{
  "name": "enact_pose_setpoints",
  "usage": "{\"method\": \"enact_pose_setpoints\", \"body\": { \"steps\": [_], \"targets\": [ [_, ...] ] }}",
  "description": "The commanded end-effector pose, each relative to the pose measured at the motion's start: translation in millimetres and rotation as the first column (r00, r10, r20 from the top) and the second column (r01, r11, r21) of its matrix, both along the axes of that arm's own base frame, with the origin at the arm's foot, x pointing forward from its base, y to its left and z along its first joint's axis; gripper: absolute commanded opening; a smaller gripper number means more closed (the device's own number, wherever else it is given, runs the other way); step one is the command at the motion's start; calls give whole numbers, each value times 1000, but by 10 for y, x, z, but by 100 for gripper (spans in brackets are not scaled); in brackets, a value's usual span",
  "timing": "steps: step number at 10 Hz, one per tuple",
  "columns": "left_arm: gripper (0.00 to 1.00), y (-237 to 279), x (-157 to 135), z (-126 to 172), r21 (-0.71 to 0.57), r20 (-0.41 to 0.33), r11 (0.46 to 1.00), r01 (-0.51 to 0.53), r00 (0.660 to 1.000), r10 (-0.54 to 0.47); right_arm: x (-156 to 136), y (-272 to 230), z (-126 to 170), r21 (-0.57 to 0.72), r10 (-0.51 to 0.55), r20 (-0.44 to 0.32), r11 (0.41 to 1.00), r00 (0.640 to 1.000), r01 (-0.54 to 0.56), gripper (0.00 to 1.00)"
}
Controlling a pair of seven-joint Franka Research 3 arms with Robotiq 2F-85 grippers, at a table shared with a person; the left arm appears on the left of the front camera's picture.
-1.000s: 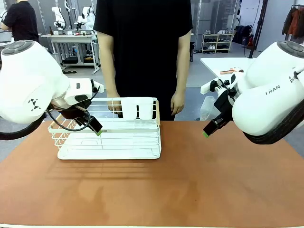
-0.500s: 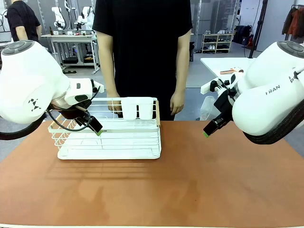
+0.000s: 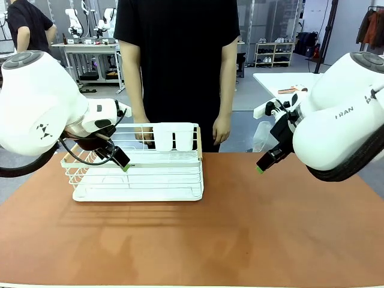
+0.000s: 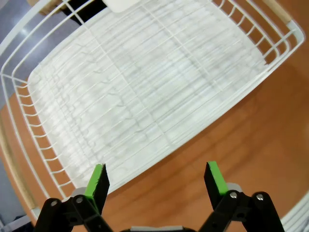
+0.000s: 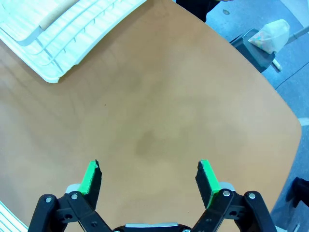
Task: Clean the table.
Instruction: Pick up the Lint Roller when the human hands it over.
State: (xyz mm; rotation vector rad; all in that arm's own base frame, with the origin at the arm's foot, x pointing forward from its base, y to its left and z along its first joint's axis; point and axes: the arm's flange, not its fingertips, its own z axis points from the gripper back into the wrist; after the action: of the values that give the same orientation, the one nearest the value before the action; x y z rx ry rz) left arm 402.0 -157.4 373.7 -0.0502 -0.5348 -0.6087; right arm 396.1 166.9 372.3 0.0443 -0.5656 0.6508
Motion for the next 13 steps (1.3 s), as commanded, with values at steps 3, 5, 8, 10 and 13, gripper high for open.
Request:
{"method": "enact_pose_setpoints", "body": {
  "steps": [3,5,8,10,13],
  "targets": [
    [100,610,128,726,-526,-365,849,37,892,-265,139,-378,430,419,143,-248,908,958,-27,100],
    [100,1075,117,952,-761,-356,648,-32,855,-376,212,-795,594,553,149,-306,832,940,49,100],
    [100,2185,-282,1129,-918,-316,352,-182,873,-372,177,-1983,766,804,203,-434,528,878,275,100],
    [100,3080,-674,1223,-899,-382,301,-317,905,-190,39,-2892,579,825,180,-498,400,848,399,100],
    [100,4075,-1067,1159,-808,-571,165,-565,821,15,-263,-3606,369,868,159,-484,216,861,448,100]
  ]
}}
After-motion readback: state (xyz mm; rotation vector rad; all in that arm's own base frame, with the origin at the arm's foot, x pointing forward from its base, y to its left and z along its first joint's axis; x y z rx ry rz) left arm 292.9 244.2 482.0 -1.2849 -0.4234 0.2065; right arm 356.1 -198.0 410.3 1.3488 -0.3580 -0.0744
